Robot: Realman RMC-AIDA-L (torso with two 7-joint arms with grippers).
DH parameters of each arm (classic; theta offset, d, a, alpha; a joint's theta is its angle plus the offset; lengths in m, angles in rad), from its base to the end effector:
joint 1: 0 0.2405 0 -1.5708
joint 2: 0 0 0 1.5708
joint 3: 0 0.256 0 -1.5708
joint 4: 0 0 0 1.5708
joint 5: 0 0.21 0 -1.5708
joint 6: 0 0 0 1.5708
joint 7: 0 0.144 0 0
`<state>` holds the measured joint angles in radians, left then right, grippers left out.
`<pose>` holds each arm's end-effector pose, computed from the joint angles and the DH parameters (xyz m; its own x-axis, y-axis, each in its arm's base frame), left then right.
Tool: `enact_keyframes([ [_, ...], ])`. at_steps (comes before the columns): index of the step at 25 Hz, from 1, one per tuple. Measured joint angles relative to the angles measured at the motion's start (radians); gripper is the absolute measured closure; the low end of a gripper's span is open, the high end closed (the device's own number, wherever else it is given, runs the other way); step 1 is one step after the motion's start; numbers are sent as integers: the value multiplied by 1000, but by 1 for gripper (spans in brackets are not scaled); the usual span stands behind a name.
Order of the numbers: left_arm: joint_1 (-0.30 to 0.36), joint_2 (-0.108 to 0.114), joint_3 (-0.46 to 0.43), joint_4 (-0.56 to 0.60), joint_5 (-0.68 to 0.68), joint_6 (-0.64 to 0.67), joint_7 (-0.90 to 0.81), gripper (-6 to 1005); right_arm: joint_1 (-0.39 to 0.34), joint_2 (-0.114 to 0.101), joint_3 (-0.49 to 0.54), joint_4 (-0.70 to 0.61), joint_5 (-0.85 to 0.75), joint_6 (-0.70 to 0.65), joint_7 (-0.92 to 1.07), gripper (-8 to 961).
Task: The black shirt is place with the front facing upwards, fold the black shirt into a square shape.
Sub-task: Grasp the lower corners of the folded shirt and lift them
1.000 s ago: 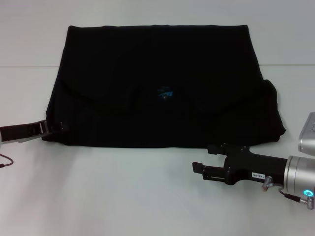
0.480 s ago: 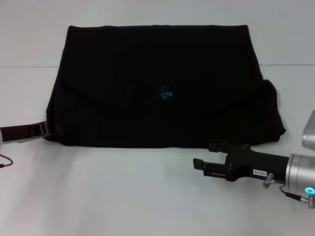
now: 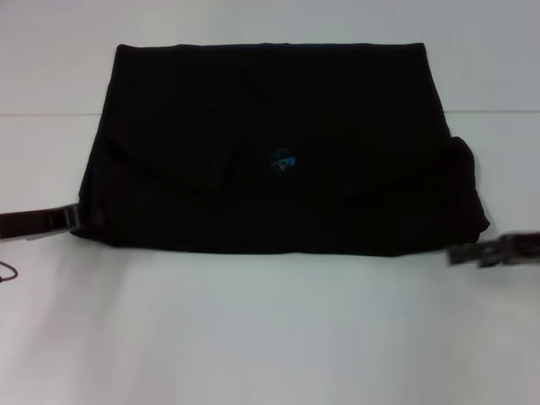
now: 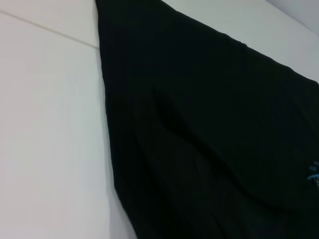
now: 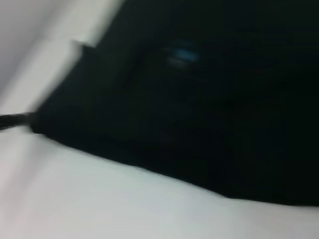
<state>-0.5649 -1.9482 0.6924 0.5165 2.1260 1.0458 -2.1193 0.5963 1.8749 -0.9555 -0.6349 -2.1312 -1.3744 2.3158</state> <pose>-0.3461 0.3780 0.0398 0.2650 0.7750 0.5736 0.9605 -0.1596 -0.2281 0.3001 0.3669 0.0444 0.3490 -0.8973 -0.2701 -0.9367 -0.3259 -0.1278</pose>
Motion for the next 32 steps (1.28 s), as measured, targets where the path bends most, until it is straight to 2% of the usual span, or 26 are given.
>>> enact_keyframes([
  [1,-1,0,0,3,0,0,2,968,18,-18,31,-7,-46,-14,68,131],
  [3,-4,0,0,6,0,0,6,968,44,-28,123,-28,-138,-47,137,132],
  [6,-11,-2,1,6,0,0,11,969,86,-29,237,-60,-277,-54,193,134],
  [8,-13,-4,2,6,0,0,14,969,104,-25,257,-61,-335,-6,211,135],
  [17,-14,-3,-1,7,-5,5,19,970,154,9,253,18,-365,145,208,135],
  [24,-13,-4,-3,7,-8,5,19,970,175,49,230,51,-366,218,202,136],
  [32,-13,-6,-4,7,-9,3,22,970,195,65,207,96,-367,275,202,140],
])
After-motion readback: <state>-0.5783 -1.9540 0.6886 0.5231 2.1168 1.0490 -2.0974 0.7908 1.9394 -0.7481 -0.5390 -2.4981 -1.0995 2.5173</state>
